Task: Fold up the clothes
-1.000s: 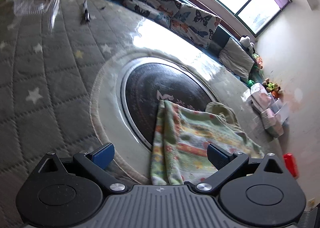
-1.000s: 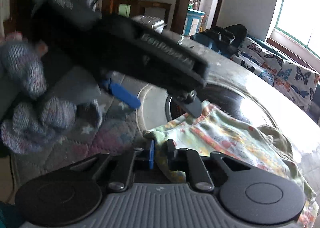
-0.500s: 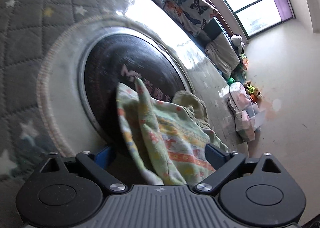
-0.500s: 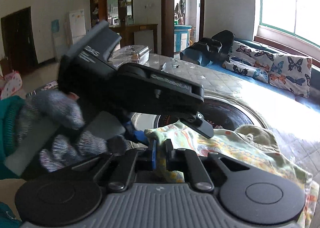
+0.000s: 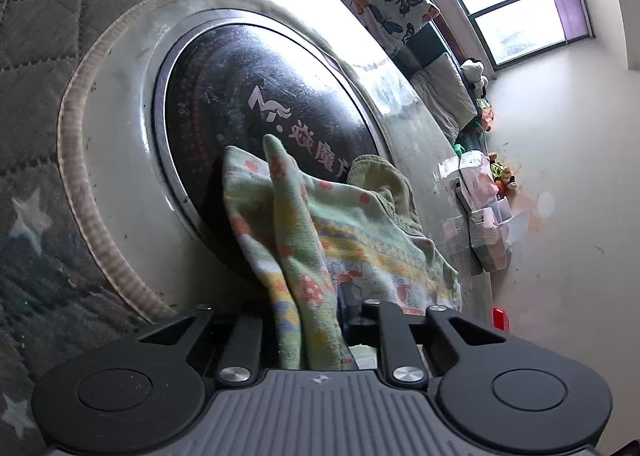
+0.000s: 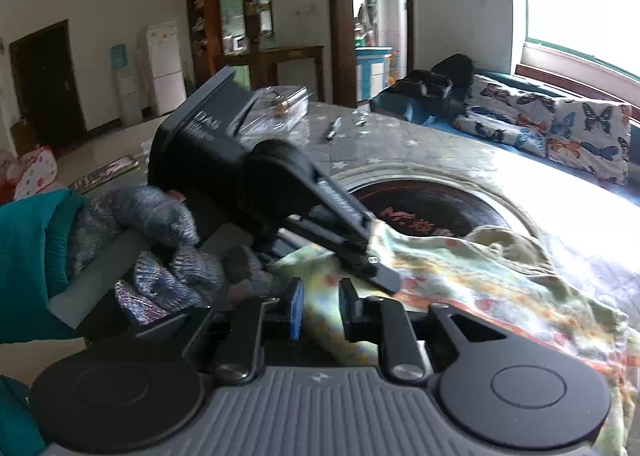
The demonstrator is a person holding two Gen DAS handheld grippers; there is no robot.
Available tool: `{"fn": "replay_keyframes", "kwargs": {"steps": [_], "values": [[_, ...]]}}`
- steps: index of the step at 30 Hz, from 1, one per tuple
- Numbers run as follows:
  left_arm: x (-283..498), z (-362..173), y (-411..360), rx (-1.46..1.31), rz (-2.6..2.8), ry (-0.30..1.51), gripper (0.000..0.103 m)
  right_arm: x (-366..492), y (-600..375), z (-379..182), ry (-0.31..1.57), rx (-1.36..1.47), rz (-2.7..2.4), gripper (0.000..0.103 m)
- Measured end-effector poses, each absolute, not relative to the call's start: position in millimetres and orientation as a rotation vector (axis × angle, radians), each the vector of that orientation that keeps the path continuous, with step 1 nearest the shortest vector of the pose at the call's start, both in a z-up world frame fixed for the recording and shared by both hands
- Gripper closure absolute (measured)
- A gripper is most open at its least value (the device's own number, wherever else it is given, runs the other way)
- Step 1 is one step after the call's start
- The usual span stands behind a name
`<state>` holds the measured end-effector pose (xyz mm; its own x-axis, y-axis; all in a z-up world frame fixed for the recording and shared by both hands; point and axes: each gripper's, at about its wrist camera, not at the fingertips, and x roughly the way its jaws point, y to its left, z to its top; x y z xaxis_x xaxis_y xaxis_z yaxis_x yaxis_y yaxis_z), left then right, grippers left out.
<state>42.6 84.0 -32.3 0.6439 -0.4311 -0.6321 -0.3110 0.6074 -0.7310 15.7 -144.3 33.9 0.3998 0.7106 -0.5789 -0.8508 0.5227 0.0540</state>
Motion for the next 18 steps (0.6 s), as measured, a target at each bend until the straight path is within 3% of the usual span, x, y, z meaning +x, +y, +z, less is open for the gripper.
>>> {"fn": "replay_keyframes", "kwargs": {"steps": [7, 9, 12, 14, 18], "values": [[42, -30, 81, -0.92, -0.085, 0.903, 0.086, 39, -189, 36, 0.601, -0.211, 0.821, 0.07], [42, -31, 80, -0.918, -0.088, 0.903, 0.085, 52, -208, 33, 0.607, -0.202, 0.743, 0.061], [43, -31, 80, -0.919, -0.092, 0.902, 0.085, 75, -235, 25, 0.63, -0.181, 0.612, 0.059], [43, -31, 80, -0.915, -0.092, 0.902, 0.084, 92, -253, 19, 0.647, -0.15, 0.538, 0.051], [44, -31, 79, -0.907, -0.094, 0.903, 0.083, 120, -282, 6, 0.682, -0.089, 0.437, 0.047]]}}
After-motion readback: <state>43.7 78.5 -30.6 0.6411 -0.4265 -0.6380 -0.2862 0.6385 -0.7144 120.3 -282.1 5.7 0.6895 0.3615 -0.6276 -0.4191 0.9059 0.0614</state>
